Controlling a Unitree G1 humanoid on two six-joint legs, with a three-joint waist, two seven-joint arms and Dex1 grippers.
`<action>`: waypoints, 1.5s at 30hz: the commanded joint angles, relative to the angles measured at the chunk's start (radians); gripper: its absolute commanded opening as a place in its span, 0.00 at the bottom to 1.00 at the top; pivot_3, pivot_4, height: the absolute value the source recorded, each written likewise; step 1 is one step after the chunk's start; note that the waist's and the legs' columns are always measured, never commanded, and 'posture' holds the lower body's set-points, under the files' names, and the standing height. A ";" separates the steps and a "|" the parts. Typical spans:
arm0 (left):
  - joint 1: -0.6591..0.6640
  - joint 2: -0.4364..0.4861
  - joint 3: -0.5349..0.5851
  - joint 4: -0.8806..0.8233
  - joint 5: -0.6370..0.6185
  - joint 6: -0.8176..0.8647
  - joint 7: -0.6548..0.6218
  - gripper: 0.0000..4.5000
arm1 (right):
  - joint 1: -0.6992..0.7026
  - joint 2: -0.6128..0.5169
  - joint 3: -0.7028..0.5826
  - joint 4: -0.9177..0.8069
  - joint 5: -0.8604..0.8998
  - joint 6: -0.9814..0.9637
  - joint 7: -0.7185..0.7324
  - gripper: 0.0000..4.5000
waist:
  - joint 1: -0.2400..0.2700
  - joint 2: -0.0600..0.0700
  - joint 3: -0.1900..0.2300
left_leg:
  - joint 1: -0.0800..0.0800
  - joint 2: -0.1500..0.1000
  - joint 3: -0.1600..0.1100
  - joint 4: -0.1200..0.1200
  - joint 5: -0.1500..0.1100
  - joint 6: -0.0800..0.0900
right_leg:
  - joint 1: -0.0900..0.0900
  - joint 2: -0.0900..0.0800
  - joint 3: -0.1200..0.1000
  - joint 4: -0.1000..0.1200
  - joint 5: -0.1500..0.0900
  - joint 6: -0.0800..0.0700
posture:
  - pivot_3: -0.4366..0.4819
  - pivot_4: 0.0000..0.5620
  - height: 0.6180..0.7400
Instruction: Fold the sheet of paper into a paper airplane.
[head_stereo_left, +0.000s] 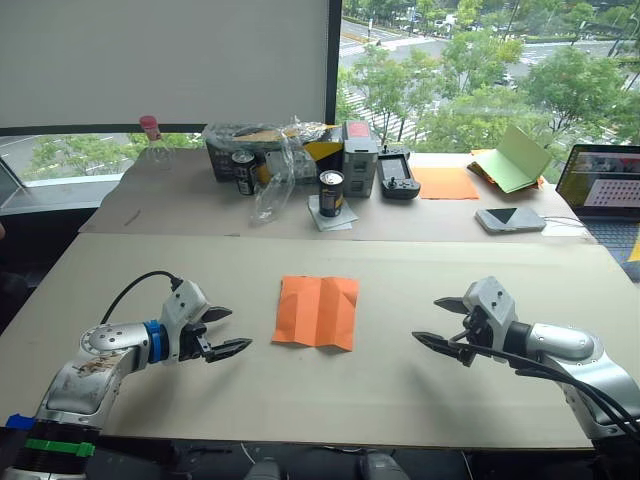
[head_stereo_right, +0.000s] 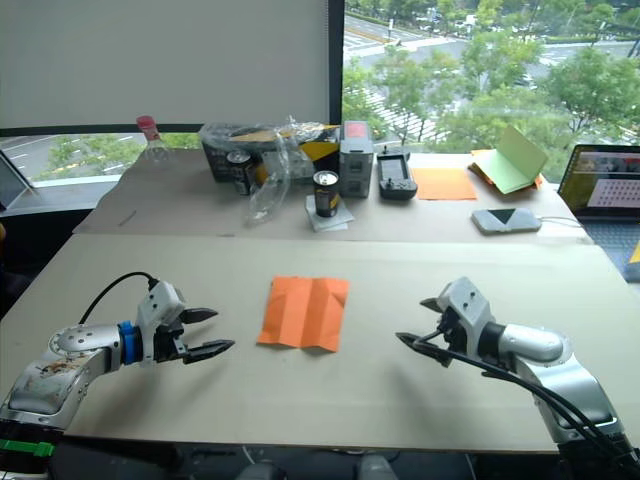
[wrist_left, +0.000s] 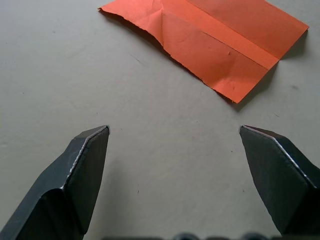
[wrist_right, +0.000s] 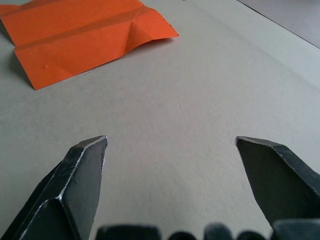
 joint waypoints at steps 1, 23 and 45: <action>-0.054 0.006 0.045 0.015 -0.069 0.007 -0.052 0.98 | -0.005 -0.013 -0.047 -0.042 0.050 0.037 0.027 1.00 | 0.001 0.000 0.000 | 0.000 0.000 0.000 0.000 0.000 0.000 | 0.000 0.000 0.000 0.000 0.000 0.000 | 0.48 0.27 0.93; -0.468 -0.161 -0.256 0.415 0.111 -0.272 -0.313 0.01 | -0.048 0.006 0.061 -0.381 0.122 0.356 -0.134 1.00 | -0.002 -0.001 0.000 | 0.000 -0.001 0.000 0.000 0.000 0.000 | 0.000 0.000 0.000 0.000 0.000 0.000 | 0.48 0.27 0.93; -0.305 -0.244 -0.267 0.514 0.235 -0.317 -0.140 0.00 | -0.402 0.189 0.316 0.231 -0.249 0.009 -0.078 0.01 | -0.005 -0.001 -0.005 | 0.008 0.000 0.000 0.000 0.000 0.000 | 0.006 0.001 0.001 0.002 0.000 0.000 | 0.48 0.27 0.93</action>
